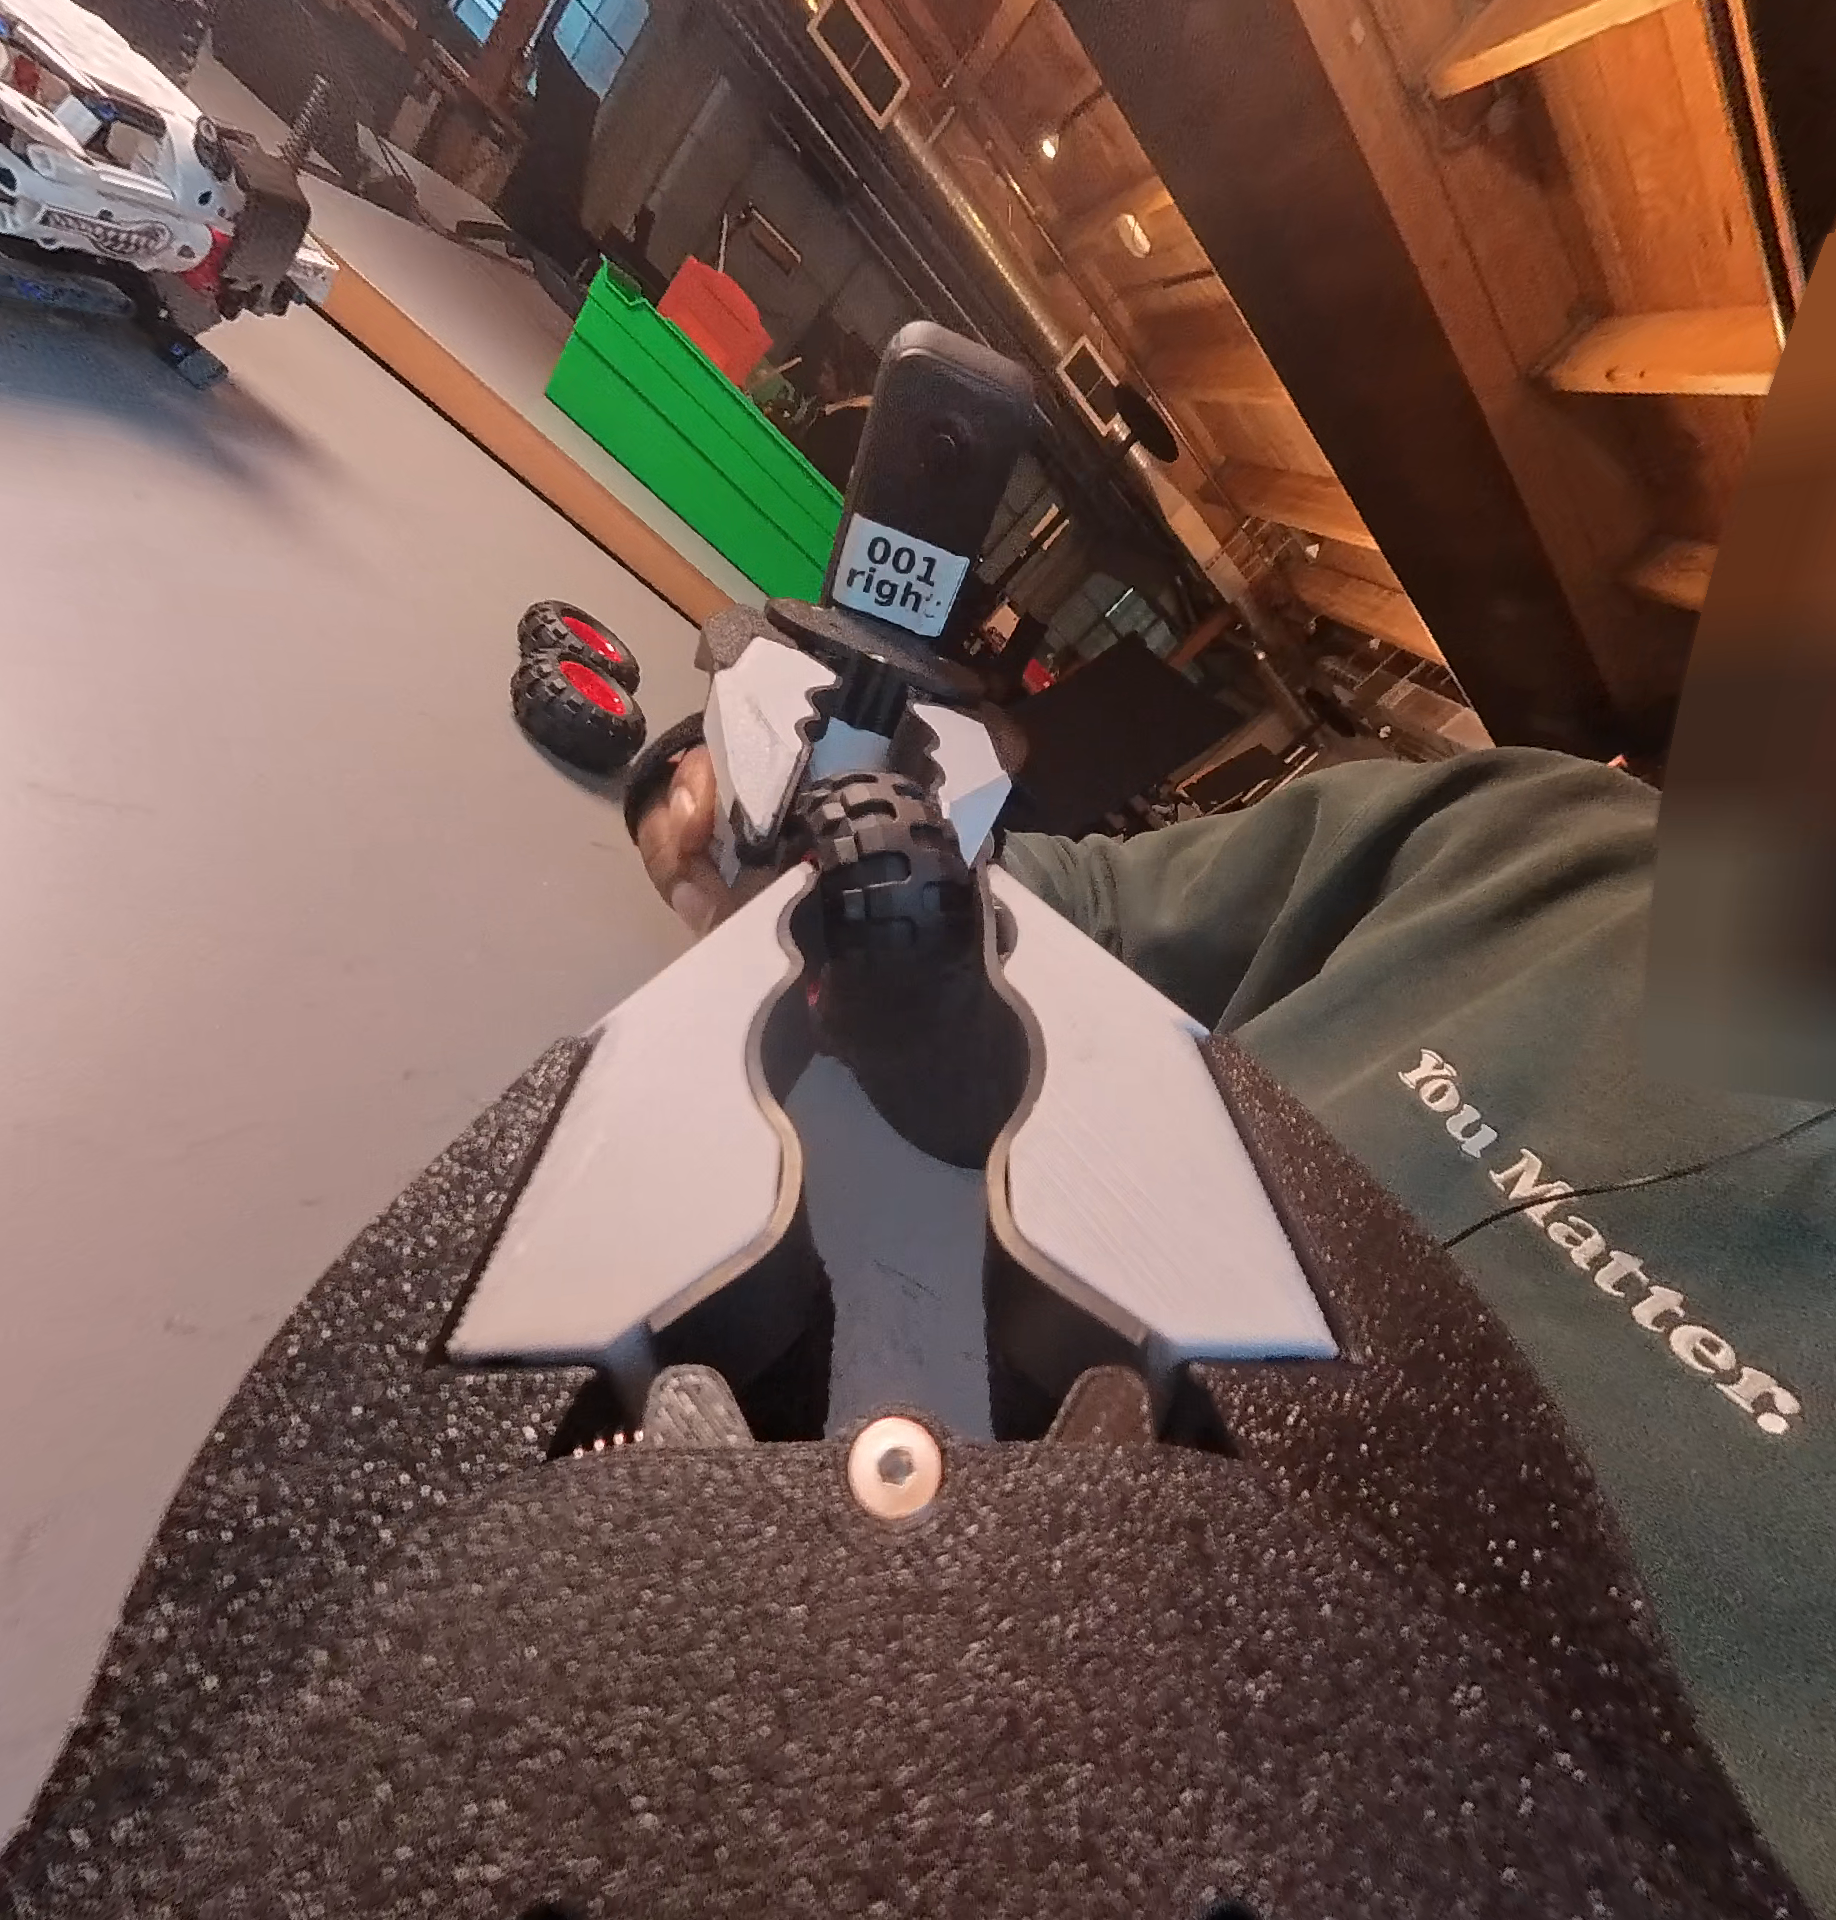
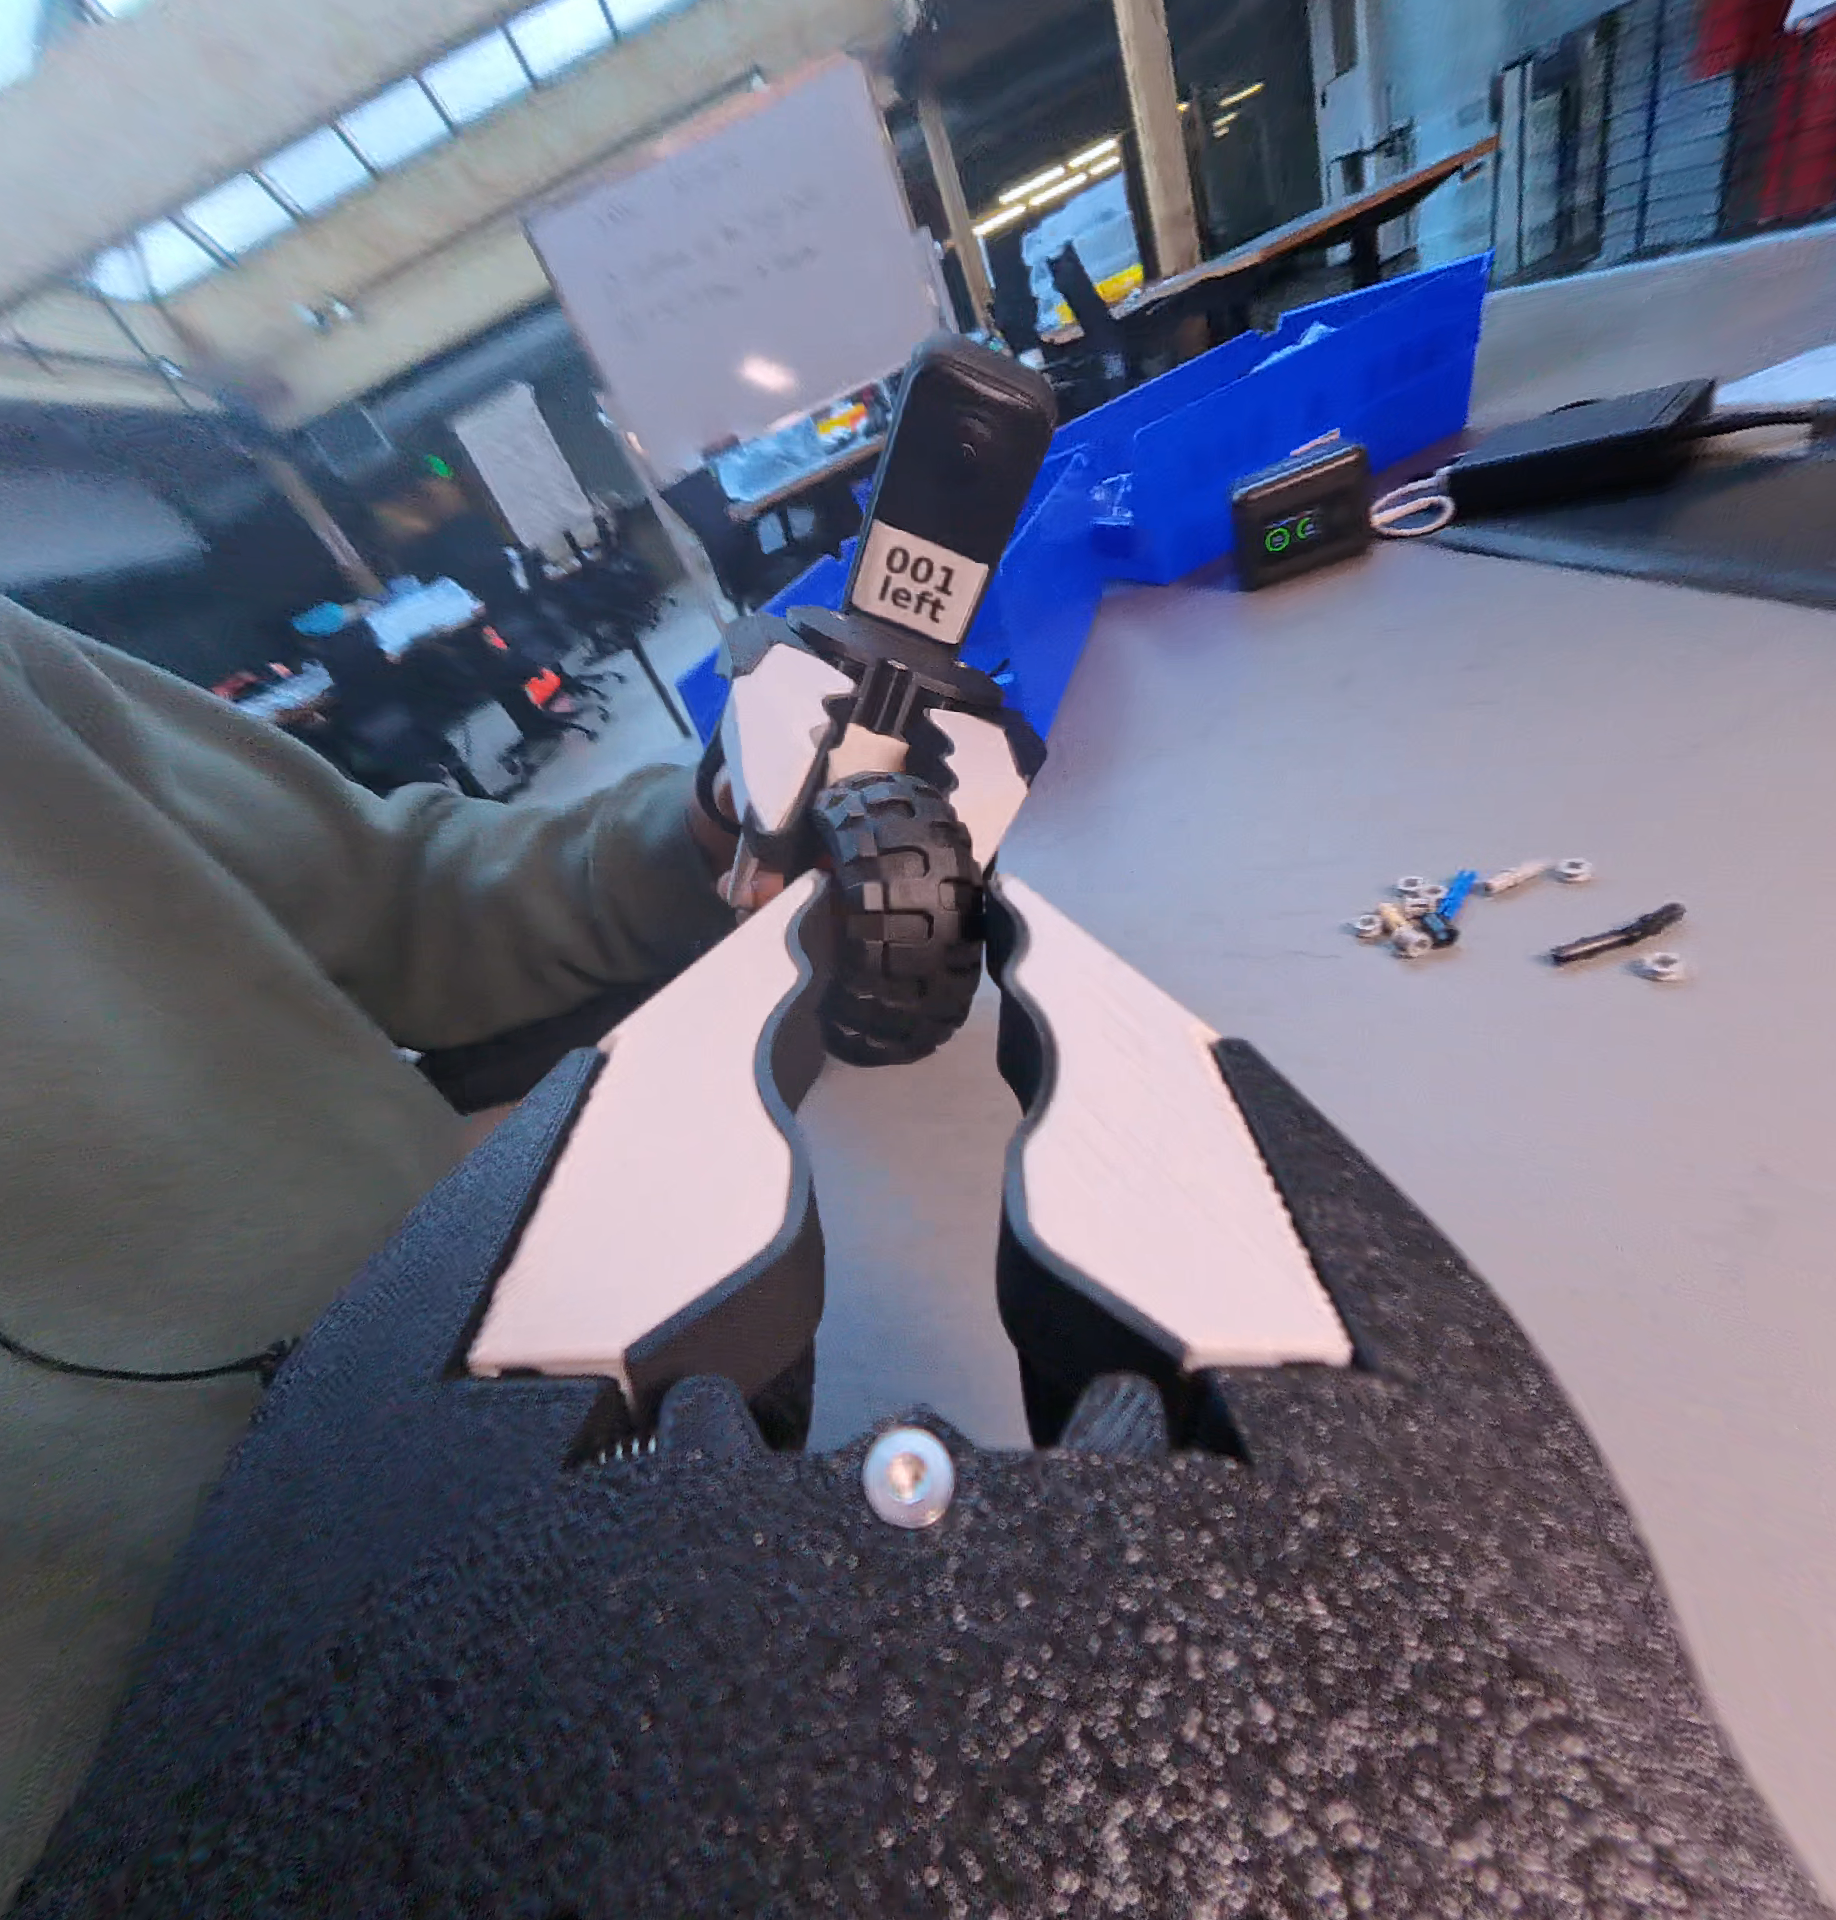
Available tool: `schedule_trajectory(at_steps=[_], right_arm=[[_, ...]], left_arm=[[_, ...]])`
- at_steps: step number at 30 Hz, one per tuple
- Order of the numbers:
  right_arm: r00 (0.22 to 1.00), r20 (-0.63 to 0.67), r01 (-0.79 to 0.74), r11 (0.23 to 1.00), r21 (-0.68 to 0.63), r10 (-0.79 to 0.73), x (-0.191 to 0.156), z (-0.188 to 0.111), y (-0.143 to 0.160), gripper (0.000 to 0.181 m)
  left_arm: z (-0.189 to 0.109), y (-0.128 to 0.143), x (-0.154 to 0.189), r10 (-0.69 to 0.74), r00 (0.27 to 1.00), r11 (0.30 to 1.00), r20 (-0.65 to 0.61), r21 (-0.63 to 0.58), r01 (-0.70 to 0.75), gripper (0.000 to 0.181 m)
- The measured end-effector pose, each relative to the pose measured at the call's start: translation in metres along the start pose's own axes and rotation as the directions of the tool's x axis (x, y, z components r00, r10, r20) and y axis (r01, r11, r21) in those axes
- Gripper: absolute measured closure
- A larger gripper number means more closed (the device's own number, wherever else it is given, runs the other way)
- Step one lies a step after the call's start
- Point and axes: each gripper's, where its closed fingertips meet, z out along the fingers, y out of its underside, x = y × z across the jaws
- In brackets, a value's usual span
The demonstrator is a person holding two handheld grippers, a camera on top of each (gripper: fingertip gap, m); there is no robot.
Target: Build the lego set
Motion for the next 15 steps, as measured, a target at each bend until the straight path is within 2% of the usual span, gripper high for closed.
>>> schedule_trajectory(at_steps=[2, 4, 8, 12, 15], right_arm=[[1.000, 0.004, -0.027, 1.000, -0.006, 0.027, 0.003, 0.000, 0.000, 0.155], [0.999, -0.045, -0.027, 0.999, -0.022, 0.026, 0.010, -0.001, 0.003, 0.156], [0.993, -0.107, -0.060, 0.996, -0.070, 0.053, 0.022, -0.001, 0.012, 0.157], [0.982, -0.176, -0.088, 0.988, -0.126, 0.066, 0.033, -0.001, 0.022, 0.159], [0.969, -0.245, -0.079, 0.985, -0.151, 0.040, 0.044, -0.002, 0.029, 0.160]], left_arm=[[0.000, 0.000, -0.004, -0.001, 1.000, 1.000, 0.020, -0.002, 0.001, 0.155], [-0.003, 0.001, -0.013, 0.034, 0.995, 0.999, 0.091, -0.017, -0.033, 0.154], [-0.006, 0.008, -0.029, 0.178, 0.950, 0.980, 0.256, -0.133, -0.148, 0.154], [-0.008, 0.011, -0.043, 0.417, 0.806, 0.902, 0.421, -0.298, -0.312, 0.156], [-0.008, 0.013, -0.053, 0.527, 0.691, 0.846, 0.494, -0.383, -0.371, 0.157]])
